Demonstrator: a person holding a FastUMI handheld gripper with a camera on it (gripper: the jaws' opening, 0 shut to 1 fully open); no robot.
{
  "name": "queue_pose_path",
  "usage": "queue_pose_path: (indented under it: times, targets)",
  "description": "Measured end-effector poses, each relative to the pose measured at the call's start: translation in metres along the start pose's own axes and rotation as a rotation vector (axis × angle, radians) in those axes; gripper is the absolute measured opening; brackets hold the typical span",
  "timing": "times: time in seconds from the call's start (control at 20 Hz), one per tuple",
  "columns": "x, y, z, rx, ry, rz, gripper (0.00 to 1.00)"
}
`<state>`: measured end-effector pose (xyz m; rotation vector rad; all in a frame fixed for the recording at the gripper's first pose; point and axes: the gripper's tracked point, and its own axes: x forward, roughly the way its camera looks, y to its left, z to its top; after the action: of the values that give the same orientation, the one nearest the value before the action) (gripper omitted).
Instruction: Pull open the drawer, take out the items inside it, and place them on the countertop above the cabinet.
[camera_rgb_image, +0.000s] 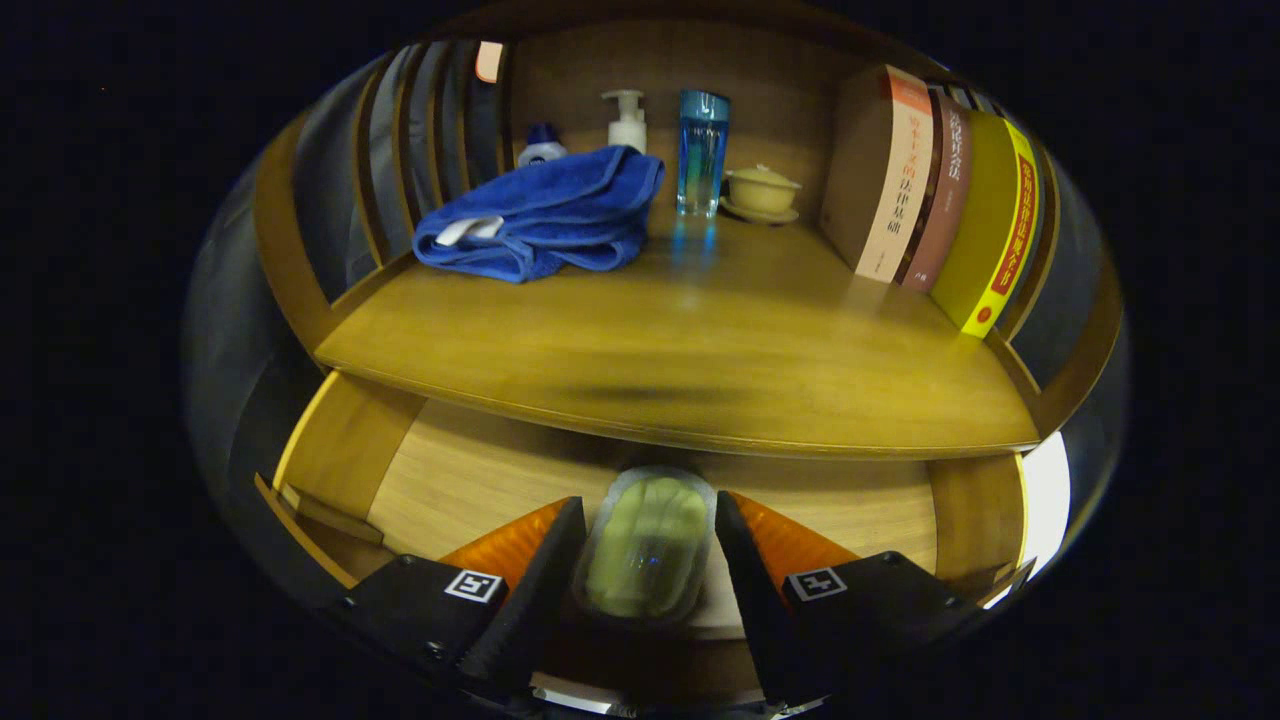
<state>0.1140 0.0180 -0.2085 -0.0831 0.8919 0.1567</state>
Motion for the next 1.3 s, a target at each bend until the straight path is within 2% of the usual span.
queue_pose_path:
  times: [0.25,0.5,0.65,0.85,0.95,1.0,1.2,1.3]
  targets:
    - [0.017,-0.007,-0.011,0.007,0.056,-0.030,0.87]
    - [0.025,0.000,-0.031,0.003,0.120,-0.015,0.85]
    - [0.026,0.001,-0.031,0.004,0.121,-0.012,0.84]
    - [0.024,0.003,-0.031,0.011,0.118,0.001,0.78]
    - [0.023,-0.003,-0.025,0.000,0.089,-0.024,0.64]
    - [0.019,0.000,-0.027,-0.002,0.091,-0.022,0.31]
    - [0.016,-0.003,-0.022,0.025,0.060,-0.017,0.23]
    - [0.009,-0.003,-0.018,0.029,0.032,-0.018,0.23]
